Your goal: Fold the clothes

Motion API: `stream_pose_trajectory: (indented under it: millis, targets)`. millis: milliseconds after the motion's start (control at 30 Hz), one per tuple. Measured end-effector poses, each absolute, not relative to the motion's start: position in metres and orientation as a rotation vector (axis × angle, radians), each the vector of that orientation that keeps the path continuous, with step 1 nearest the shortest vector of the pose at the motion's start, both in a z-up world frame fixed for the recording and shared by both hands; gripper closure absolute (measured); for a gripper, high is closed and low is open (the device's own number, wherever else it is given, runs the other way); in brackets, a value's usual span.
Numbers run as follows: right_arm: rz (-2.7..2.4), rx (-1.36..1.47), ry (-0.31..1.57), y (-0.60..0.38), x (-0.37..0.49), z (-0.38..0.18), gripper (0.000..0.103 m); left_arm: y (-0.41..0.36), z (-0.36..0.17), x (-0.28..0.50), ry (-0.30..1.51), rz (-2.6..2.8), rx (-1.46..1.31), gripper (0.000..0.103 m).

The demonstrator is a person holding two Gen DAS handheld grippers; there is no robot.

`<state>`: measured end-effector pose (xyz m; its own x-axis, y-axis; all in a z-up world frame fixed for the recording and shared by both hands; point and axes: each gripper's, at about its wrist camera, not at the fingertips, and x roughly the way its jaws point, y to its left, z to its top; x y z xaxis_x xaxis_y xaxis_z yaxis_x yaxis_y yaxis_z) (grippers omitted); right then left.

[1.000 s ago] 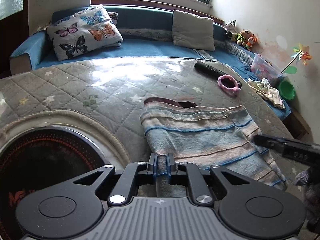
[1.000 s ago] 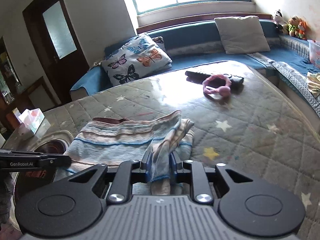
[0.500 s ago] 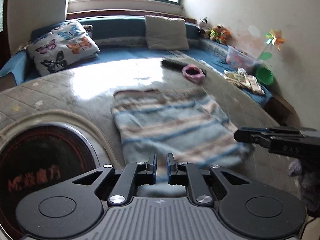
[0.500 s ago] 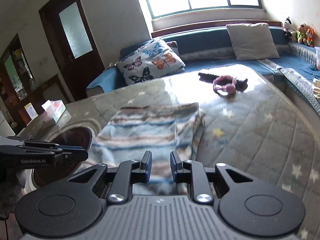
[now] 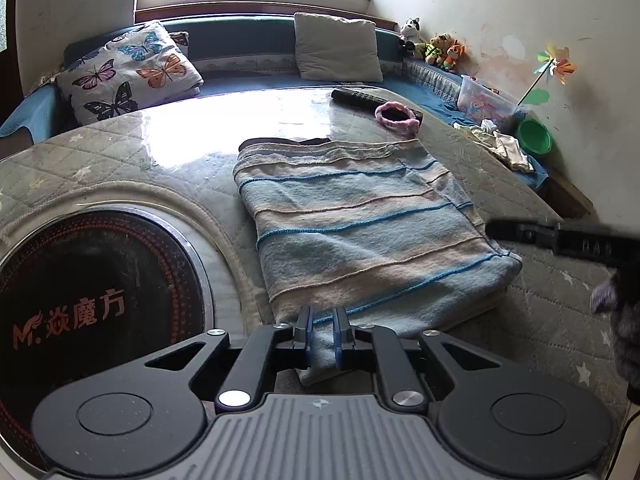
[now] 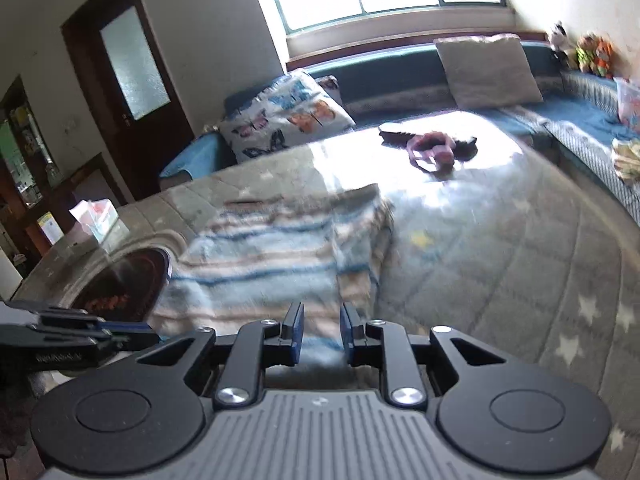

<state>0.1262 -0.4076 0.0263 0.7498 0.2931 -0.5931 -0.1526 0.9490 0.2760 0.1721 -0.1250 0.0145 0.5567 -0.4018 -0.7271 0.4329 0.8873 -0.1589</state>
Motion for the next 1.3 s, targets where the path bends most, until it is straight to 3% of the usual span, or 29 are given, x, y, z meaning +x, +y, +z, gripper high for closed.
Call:
stream_pose_trajectory:
  millis: [600, 1300]
  targets:
    - [0.180, 0.224, 0.718, -0.408, 0.211, -0.001, 0.086, -0.121, 0.008, 0.175, 0.857, -0.516, 0.032, 0.091]
    - [0.173, 0.145, 0.710, -0.372, 0.265, 0.018, 0.085, -0.118, 0.006, 0.173, 0.844, -0.537, 0.020, 0.091]
